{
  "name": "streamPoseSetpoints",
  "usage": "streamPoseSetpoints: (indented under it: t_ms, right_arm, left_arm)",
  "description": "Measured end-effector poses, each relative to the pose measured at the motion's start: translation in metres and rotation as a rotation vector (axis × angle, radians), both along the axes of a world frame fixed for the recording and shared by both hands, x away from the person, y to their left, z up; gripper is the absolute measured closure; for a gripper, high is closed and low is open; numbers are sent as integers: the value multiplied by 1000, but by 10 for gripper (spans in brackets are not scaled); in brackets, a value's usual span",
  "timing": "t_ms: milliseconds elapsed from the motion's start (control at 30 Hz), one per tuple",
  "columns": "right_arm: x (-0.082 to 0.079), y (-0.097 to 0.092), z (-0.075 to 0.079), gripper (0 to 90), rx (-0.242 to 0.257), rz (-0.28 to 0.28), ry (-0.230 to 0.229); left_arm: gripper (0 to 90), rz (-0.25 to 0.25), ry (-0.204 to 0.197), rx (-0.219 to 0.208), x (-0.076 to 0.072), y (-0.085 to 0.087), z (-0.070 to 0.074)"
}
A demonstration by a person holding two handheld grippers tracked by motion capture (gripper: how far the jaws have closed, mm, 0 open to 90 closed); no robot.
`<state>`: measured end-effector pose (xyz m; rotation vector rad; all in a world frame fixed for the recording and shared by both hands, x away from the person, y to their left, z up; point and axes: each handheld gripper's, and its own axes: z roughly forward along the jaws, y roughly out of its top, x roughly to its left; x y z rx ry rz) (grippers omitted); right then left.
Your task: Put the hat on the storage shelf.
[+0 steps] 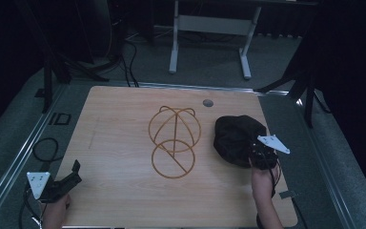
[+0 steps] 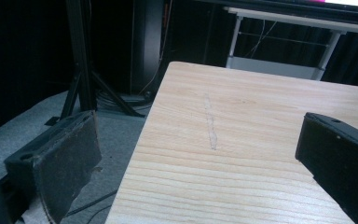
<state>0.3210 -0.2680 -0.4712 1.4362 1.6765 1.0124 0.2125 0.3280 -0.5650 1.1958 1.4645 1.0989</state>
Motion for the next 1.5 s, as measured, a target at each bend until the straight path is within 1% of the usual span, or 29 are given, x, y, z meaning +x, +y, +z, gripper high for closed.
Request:
streamPoseSetpoints:
  t_ms: [67,100,133,300,333,367,400,467,533,667,700,767,800,833,900,967,1100,1200,1233,1333,1500]
  right_arm:
    - [-2,-2,6,874,5,14,-14]
    - [-3,-3,11,874,-2,28,-27]
    - [-4,-3,13,874,-3,29,-30]
    - [-9,-5,33,874,3,63,-61]
    - [-9,-5,33,874,3,63,-61]
    - [-10,-6,37,874,4,68,-69]
    - [-12,-7,47,874,-1,86,-80]
    - [-14,-8,54,874,-3,105,-92]
    - [-17,-8,61,874,-6,111,-104]
    - [-23,-12,76,874,32,126,-134]
    - [-24,-12,80,874,35,133,-139]
    - [-27,-13,87,874,26,136,-152]
    - [-27,-13,87,874,26,136,-152]
    - [-29,-13,94,874,15,144,-168]
    - [-31,-14,102,874,17,152,-181]
    - [-33,-13,108,874,13,160,-195]
    - [-35,-12,121,875,26,188,-219]
    - [-39,-10,128,874,40,223,-236]
    - [-39,-10,128,874,40,223,-236]
    - [-44,-3,137,875,30,252,-258]
    - [-46,5,150,875,33,283,-285]
  left_arm:
    - [5,-1,1,-1,0,0,0]
    - [5,-1,1,0,0,0,0]
    - [5,0,0,-1,0,0,0]
    - [5,-1,3,2,0,0,0]
    - [5,-1,3,2,0,0,0]
    - [5,0,2,3,0,0,0]
    - [5,0,2,2,0,0,0]
    - [5,-1,3,2,0,0,0]
    - [5,-2,2,2,0,0,0]
    - [5,-1,3,1,0,0,0]
    - [5,-2,5,2,0,0,0]
    - [5,-4,6,2,0,0,0]
    - [5,-4,6,2,0,0,0]
    - [5,-3,6,1,0,0,0]
    - [5,-3,6,1,1,0,0]
    - [5,-4,7,0,1,0,0]
    - [5,-4,7,2,1,0,0]
    - [5,-3,7,-1,1,0,0]
    - [5,-3,7,-1,1,0,0]
    - [5,-3,7,-1,1,0,0]
    - [5,-3,7,-2,1,0,0]
